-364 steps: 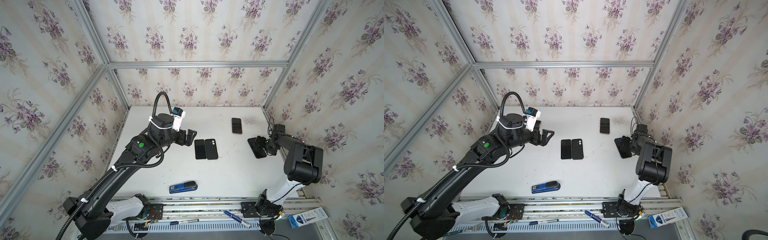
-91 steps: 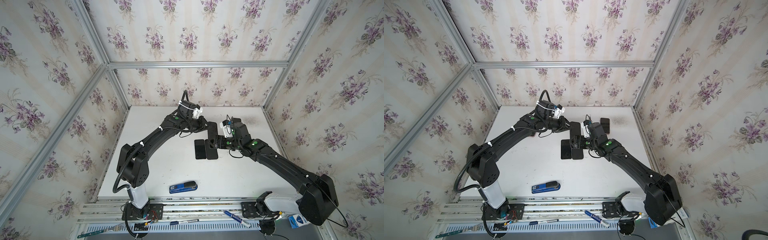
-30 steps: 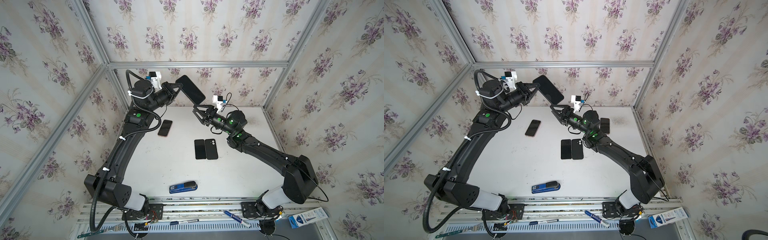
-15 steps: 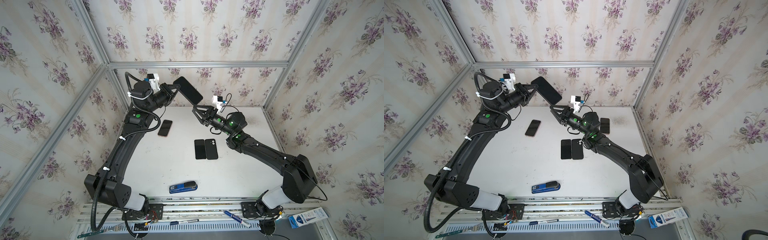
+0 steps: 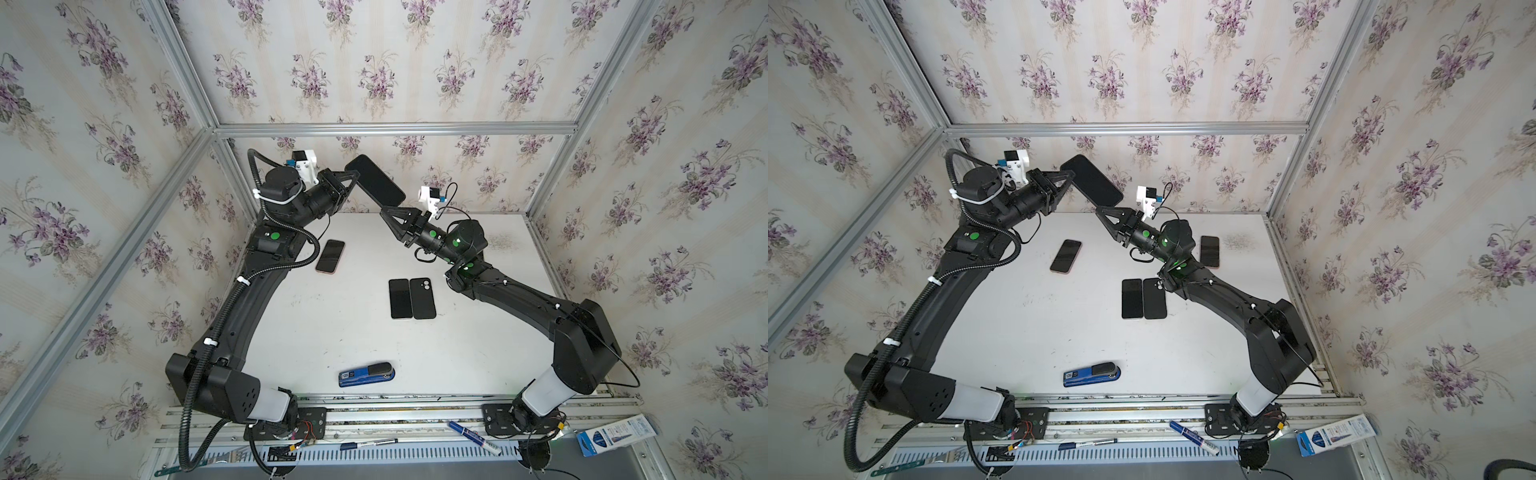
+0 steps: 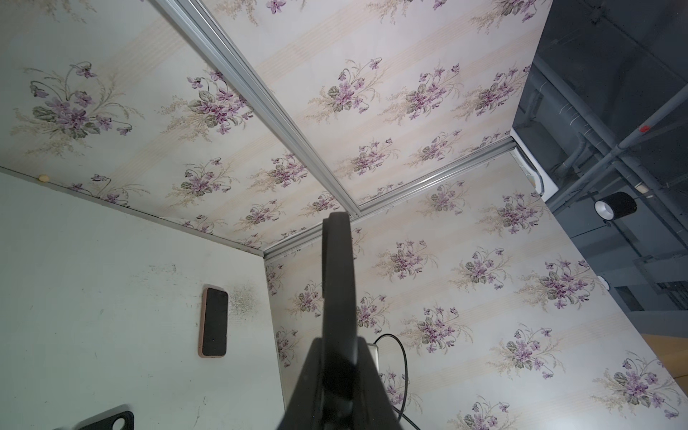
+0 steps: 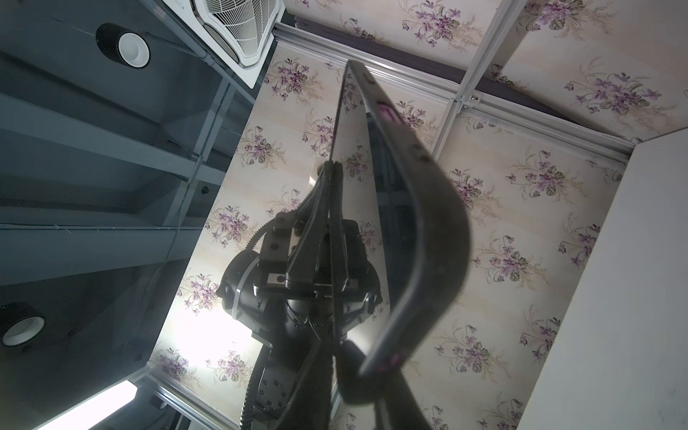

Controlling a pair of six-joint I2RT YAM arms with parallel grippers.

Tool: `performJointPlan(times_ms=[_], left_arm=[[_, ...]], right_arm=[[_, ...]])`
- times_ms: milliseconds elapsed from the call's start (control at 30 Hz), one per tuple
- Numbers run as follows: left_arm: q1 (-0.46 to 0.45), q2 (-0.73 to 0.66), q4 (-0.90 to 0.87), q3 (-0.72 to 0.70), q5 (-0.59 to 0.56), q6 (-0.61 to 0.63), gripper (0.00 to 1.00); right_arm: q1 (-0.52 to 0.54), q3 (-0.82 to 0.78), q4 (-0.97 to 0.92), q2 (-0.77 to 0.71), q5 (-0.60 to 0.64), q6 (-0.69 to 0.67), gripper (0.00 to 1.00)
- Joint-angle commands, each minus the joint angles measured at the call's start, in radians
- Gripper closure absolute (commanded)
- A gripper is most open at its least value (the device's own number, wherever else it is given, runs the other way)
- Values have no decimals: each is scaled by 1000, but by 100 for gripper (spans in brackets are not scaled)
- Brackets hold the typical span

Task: Take the phone out of the phone case
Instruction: Remove the phone case from the phone.

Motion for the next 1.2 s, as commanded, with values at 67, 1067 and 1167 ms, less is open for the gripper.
performJointPlan(times_ms=[67, 1067, 1167], left_arm=[[1, -6, 79, -5, 15, -8, 100], [9, 44, 53, 130, 170, -201, 100], [12, 45, 49, 140, 176, -186, 100]], right_arm=[[2, -12, 78, -5, 10, 18, 82], [4, -88, -610, -146, 133, -994, 100], [-15, -122, -577, -174, 147, -963, 80]])
